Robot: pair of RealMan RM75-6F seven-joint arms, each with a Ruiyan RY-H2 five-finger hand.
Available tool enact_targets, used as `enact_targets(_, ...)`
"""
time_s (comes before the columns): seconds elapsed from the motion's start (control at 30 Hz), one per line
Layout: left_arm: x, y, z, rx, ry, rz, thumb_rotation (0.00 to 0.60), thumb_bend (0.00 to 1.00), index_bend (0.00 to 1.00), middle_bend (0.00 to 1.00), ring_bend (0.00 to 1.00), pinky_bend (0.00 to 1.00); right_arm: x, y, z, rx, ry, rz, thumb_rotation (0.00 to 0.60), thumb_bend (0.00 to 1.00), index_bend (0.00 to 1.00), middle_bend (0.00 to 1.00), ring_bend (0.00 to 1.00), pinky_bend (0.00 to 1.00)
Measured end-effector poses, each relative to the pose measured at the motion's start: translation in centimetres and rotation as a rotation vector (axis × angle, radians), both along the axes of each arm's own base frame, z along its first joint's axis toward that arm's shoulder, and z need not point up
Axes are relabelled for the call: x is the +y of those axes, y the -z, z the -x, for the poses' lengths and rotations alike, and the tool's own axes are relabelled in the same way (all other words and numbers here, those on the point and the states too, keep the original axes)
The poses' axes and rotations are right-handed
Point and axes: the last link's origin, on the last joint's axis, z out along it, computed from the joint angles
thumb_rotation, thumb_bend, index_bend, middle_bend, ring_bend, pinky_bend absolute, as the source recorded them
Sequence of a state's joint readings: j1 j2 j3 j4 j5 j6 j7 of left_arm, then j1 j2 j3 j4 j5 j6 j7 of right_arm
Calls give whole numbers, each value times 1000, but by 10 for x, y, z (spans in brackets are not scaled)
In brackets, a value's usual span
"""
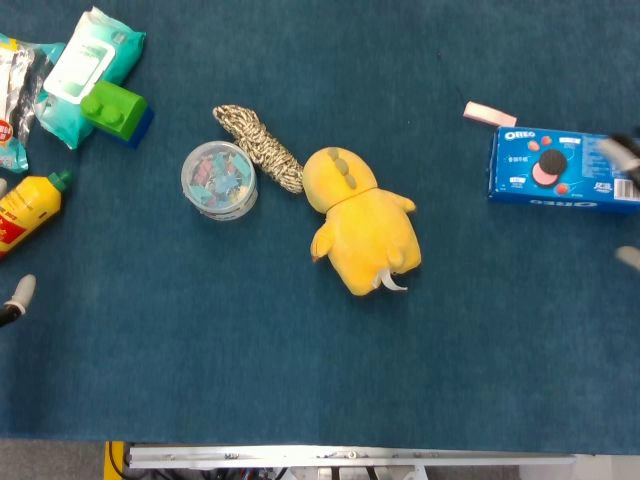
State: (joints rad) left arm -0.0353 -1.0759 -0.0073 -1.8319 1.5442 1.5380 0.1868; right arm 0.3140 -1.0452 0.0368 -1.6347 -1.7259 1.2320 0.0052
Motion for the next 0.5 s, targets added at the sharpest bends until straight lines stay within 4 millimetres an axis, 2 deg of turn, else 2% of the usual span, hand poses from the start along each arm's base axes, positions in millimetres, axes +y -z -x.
enact_targets(0.33, -1, 1, 0, 6, -2, -3, 600, 260, 0, 0, 0, 48, -22, 63, -57, 5, -187, -193, 600, 0, 0, 121, 0, 100)
enact_targets(0.47, -2, 1, 1, 8, -10, -7, 600, 261, 0, 0, 0, 48, -25, 84, -73, 12, -242, -244, 595, 0, 0, 118, 0, 8)
enact_targets(0.5, -3, 1, 2, 8, -12, -7, 600, 261, 0, 0, 0, 48, -26, 87, -75, 16, -255, -251, 574, 0, 0, 113, 0, 0)
